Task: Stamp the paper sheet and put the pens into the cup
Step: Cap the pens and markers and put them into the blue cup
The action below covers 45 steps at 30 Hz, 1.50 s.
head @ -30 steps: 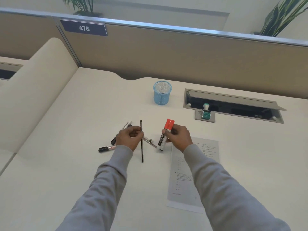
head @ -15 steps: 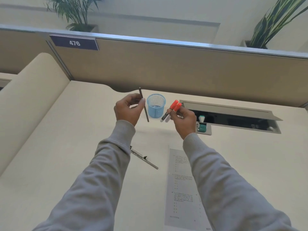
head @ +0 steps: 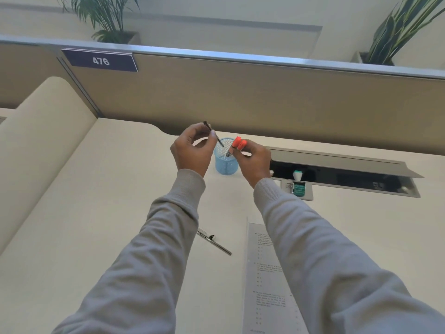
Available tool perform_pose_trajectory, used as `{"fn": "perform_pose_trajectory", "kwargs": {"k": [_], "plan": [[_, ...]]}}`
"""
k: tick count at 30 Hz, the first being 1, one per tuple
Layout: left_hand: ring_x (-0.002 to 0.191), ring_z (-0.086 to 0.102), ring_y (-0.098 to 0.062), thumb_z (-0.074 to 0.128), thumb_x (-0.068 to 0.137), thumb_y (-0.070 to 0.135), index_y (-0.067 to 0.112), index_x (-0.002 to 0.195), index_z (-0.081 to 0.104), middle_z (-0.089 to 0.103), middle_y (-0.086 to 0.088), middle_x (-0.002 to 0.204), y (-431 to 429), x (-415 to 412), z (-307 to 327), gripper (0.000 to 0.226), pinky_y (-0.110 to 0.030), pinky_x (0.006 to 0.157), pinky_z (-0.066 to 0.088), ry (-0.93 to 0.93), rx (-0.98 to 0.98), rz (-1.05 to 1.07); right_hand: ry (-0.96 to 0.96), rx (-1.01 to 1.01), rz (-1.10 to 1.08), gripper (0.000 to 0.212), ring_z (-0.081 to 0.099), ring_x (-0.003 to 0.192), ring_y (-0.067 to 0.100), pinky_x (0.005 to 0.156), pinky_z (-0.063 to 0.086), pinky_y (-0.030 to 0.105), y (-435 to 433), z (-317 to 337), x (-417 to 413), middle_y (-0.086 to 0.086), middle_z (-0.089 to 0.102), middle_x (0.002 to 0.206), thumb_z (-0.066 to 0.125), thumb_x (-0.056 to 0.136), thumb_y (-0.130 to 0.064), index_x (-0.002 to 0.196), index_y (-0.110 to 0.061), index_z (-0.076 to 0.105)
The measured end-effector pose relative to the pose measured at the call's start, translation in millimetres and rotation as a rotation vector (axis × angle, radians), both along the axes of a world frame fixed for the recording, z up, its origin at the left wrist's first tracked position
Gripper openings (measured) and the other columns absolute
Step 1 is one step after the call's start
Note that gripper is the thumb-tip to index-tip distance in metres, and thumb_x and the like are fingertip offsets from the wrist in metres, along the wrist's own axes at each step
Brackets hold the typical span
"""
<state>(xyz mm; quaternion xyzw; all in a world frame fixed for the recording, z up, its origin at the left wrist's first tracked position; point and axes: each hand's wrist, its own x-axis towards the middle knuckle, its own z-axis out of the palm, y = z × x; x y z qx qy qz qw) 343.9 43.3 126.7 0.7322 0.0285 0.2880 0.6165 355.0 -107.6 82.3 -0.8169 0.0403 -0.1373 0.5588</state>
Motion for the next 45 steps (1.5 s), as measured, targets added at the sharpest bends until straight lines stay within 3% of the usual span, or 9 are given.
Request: {"fn": "perform_pose_trajectory", "kwargs": {"k": [2, 7, 14, 18, 21, 26, 33, 37, 45], "plan": [[0.075, 0.071, -0.010, 0.075, 0.080, 0.007, 0.005, 0.091, 0.073, 0.074, -0.005, 0.083, 1, 0, -12, 0.012, -0.020, 0.073, 0.059, 0.031, 0.028, -0.009, 0.041, -0.065, 0.018, 0.021, 0.066, 0.084, 0.006, 0.071, 0.042, 0.008, 2, -7, 1, 0.004, 0.078, 0.095, 0.082, 0.083, -0.019, 0.103, -0.013, 0.080], [0.080, 0.072, -0.014, 0.075, 0.078, 0.004, 0.004, 0.093, 0.073, 0.073, -0.007, 0.089, -1, -4, -32, 0.015, -0.028, 0.077, 0.062, 0.065, 0.125, -0.038, 0.099, -0.178, 0.044, 0.028, 0.057, 0.113, 0.027, 0.094, 0.051, 0.037, 3, -20, 5, 0.008, 0.067, 0.122, 0.083, 0.083, -0.019, 0.110, -0.013, 0.078], [0.080, 0.072, -0.018, 0.076, 0.077, 0.004, 0.004, 0.094, 0.073, 0.074, -0.006, 0.091, -3, -9, -50, 0.017, -0.029, 0.079, 0.062, 0.108, 0.203, -0.037, 0.137, -0.099, 0.017, 0.029, 0.055, 0.111, 0.020, 0.087, 0.054, 0.027, 6, -32, 2, 0.005, 0.053, 0.121, 0.082, 0.084, -0.019, 0.112, -0.014, 0.077], [0.079, 0.071, -0.013, 0.078, 0.078, 0.007, 0.007, 0.095, 0.073, 0.074, -0.004, 0.092, -3, -9, -57, 0.017, -0.021, 0.079, 0.060, 0.133, 0.227, -0.055, 0.125, -0.098, 0.027, 0.034, 0.054, 0.111, 0.017, 0.092, 0.057, 0.034, 4, -30, -1, 0.005, 0.052, 0.123, 0.080, 0.087, -0.022, 0.119, -0.014, 0.074], [0.077, 0.070, -0.010, 0.078, 0.078, 0.008, 0.009, 0.096, 0.074, 0.075, -0.003, 0.093, -3, -8, -61, 0.019, -0.019, 0.077, 0.059, 0.152, 0.260, -0.065, 0.123, -0.082, 0.006, 0.045, 0.056, 0.110, 0.019, 0.081, 0.056, 0.018, 2, -28, -9, 0.004, 0.051, 0.127, 0.082, 0.085, -0.024, 0.126, -0.014, 0.067], [0.072, 0.065, -0.011, 0.079, 0.078, 0.016, 0.015, 0.094, 0.076, 0.075, 0.002, 0.091, -3, -10, -69, 0.017, -0.028, 0.067, 0.058, 0.217, 0.328, -0.023, 0.057, -0.084, -0.095, 0.052, 0.058, 0.094, 0.019, 0.074, 0.057, 0.036, 6, -43, -57, 0.002, 0.051, 0.124, 0.084, 0.080, -0.024, 0.125, -0.016, 0.058], [0.077, 0.064, -0.012, 0.078, 0.080, 0.018, 0.019, 0.103, 0.074, 0.072, 0.008, 0.096, 6, -20, -61, 0.023, -0.030, 0.075, 0.059, 0.337, 0.327, -0.034, 0.198, -0.137, 0.041, 0.040, 0.055, 0.088, 0.012, 0.076, 0.045, 0.021, 14, -71, -126, -0.006, 0.055, 0.116, 0.081, 0.083, -0.028, 0.118, -0.019, 0.062], [0.076, 0.069, -0.007, 0.078, 0.081, 0.033, 0.025, 0.084, 0.076, 0.072, 0.017, 0.083, 27, -43, -55, 0.009, -0.029, 0.076, 0.058, 0.385, 0.293, -0.022, 0.162, -0.221, 0.126, 0.021, 0.054, 0.080, 0.009, 0.074, 0.041, 0.017, 19, -70, -146, -0.004, 0.063, 0.099, 0.080, 0.085, -0.027, 0.098, -0.015, 0.069], [0.080, 0.067, -0.009, 0.081, 0.078, 0.036, 0.025, 0.079, 0.077, 0.073, 0.014, 0.083, 87, -129, -80, 0.012, -0.030, 0.082, 0.054, 0.619, 0.363, 0.003, 0.319, -0.391, 0.383, 0.036, 0.054, 0.109, 0.021, 0.089, 0.042, 0.026, 35, -68, -167, 0.000, 0.060, 0.115, 0.075, 0.087, -0.034, 0.116, -0.015, 0.063]]}}
